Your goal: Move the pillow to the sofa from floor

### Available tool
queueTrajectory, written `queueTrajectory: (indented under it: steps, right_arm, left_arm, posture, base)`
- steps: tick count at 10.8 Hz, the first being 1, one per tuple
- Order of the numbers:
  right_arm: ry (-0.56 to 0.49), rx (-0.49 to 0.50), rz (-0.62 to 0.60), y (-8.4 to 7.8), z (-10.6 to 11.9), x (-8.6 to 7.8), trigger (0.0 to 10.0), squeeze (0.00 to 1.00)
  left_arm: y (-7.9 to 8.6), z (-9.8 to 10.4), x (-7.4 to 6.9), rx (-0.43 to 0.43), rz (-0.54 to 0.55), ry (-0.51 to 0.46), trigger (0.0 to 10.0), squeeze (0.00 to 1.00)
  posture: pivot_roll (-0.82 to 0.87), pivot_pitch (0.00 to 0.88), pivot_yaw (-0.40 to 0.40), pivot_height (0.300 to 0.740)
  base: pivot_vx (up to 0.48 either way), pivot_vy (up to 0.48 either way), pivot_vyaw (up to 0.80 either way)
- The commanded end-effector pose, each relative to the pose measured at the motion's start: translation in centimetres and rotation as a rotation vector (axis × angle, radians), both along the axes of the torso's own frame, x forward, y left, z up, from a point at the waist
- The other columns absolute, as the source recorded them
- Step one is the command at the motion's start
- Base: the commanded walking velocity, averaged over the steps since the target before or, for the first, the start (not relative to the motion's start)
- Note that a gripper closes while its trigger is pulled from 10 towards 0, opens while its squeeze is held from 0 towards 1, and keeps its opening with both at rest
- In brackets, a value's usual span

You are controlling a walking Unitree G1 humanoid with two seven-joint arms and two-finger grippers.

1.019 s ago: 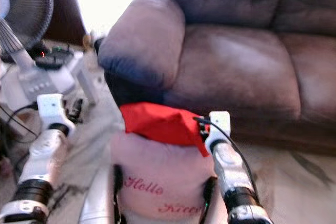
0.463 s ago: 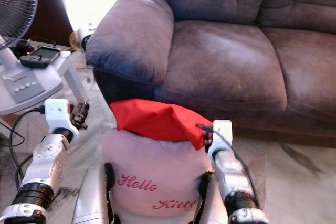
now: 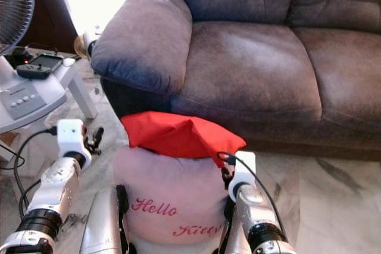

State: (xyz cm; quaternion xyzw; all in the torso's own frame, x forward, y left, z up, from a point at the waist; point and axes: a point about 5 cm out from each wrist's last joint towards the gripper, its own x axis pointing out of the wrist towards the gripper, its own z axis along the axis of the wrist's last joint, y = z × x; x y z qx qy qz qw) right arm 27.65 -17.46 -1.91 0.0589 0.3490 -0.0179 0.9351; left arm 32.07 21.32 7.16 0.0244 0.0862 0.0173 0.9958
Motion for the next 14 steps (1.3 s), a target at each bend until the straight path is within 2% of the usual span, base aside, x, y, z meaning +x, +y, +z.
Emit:
queueTrajectory:
  steps: [1,3,5,10,11,14]
  right_arm:
    - [0.0,0.0,-0.007,-0.1,0.1,0.3,10.0,0.0]
    - [-0.017,-0.049,0.009,-0.4,0.6,0.9,10.0,0.0]
    - [-0.088,-0.077,0.042,-0.5,1.5,1.7,10.0,0.0]
    - [-0.171,-0.04,0.059,-1.2,2.6,2.7,10.0,0.0]
    - [-0.202,-0.03,0.056,-1.3,3.1,3.1,10.0,1.0]
    - [-0.317,0.005,0.081,-0.8,5.5,5.0,10.0,1.0]
  left_arm:
    - [-0.4,0.4,0.6,0.017,-0.013,0.0,10.0,0.0]
    - [-0.3,0.5,0.6,0.003,-0.014,-0.002,10.0,0.0]
    - [-0.3,0.3,0.3,-0.008,-0.011,-0.008,10.0,0.0]
    - [-0.8,0.8,-2.0,-0.034,-0.029,-0.047,10.0,0.0]
    - [-0.9,1.0,-2.4,-0.041,-0.028,-0.057,10.0,0.0]
    - [-1.1,2.6,-3.3,-0.05,-0.029,-0.088,10.0,0.0]
  posture:
    - [0.06,0.117,-0.046,0.471]
    - [0.06,0.149,-0.042,0.471]
    - [0.07,0.179,-0.039,0.471]
    - [0.08,0.306,-0.045,0.471]
    - [0.09,0.32,-0.048,0.471]
    - [0.09,0.357,-0.058,0.471]
  base:
    - [0.0,0.0,0.0]
    - [0.0,0.0,0.0]
    - [0.0,0.0,0.0]
    - [0.0,0.0,0.0]
    - [0.0,0.0,0.0]
    - [0.0,0.0,0.0]
